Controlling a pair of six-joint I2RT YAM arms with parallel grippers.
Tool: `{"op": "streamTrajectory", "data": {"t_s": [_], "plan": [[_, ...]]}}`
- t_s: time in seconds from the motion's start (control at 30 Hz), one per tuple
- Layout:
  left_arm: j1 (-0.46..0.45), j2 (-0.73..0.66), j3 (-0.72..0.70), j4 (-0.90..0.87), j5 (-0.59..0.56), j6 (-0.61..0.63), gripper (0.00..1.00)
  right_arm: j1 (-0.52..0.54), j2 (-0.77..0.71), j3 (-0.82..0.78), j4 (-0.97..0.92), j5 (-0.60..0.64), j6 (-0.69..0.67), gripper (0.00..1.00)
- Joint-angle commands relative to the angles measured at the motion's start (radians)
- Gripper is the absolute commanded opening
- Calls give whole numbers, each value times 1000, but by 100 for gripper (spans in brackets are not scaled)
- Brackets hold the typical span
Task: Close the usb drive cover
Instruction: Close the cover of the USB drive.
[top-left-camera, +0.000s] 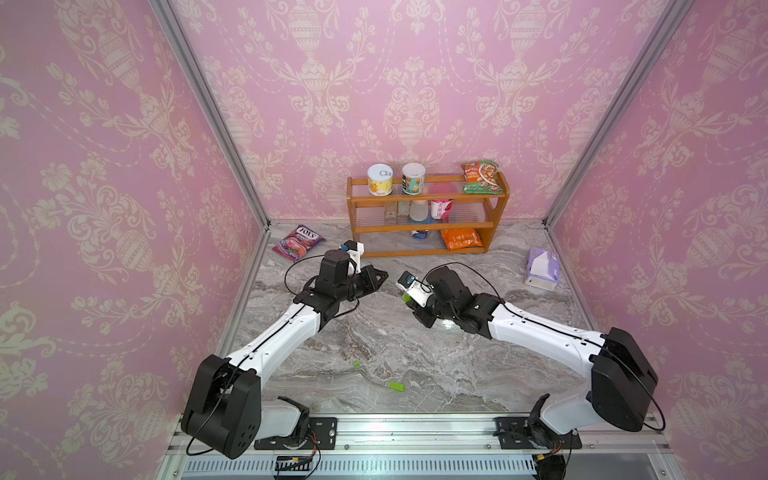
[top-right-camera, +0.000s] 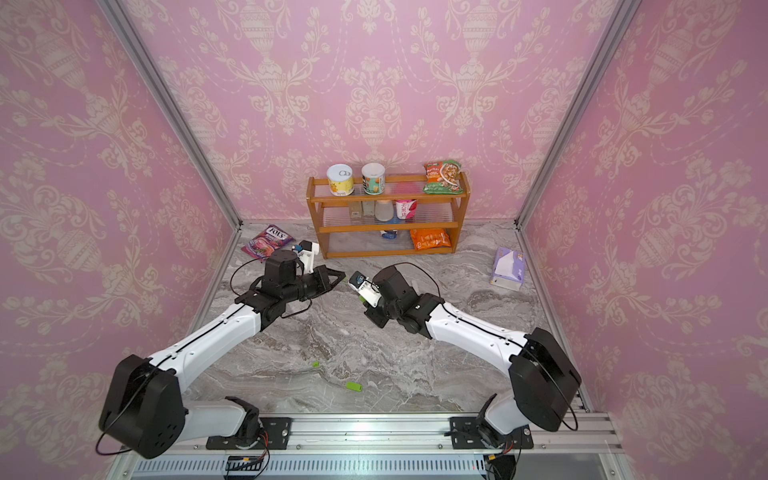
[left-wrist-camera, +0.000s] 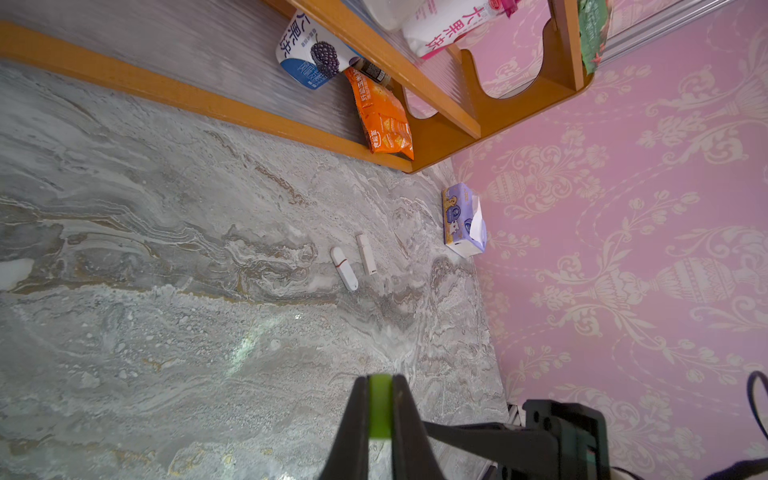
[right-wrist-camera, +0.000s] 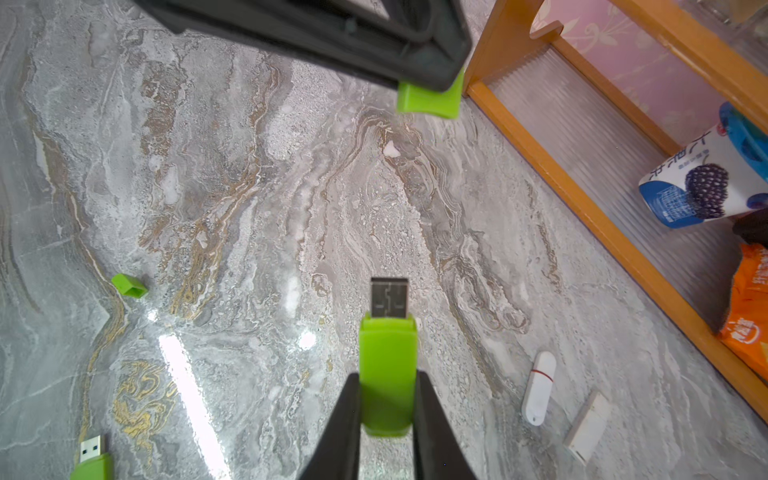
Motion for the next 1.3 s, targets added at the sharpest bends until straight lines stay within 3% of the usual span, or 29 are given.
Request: {"op": "streamTrajectory", "data": {"t_s": [0.0, 0.23, 0.73, 1.27], "plan": [[-5, 0, 22, 28, 29, -47, 0, 1, -2, -2, 44, -51, 44, 0], [-8, 23, 25, 42, 82, -55, 0, -6, 1, 14, 77, -34, 74, 0], [-29, -8, 37, -31, 124, 58, 0, -58, 28, 61, 50, -56, 113, 0], [-40, 6, 27, 24, 90, 72, 0, -58, 26, 58, 63, -136, 134, 0]]}}
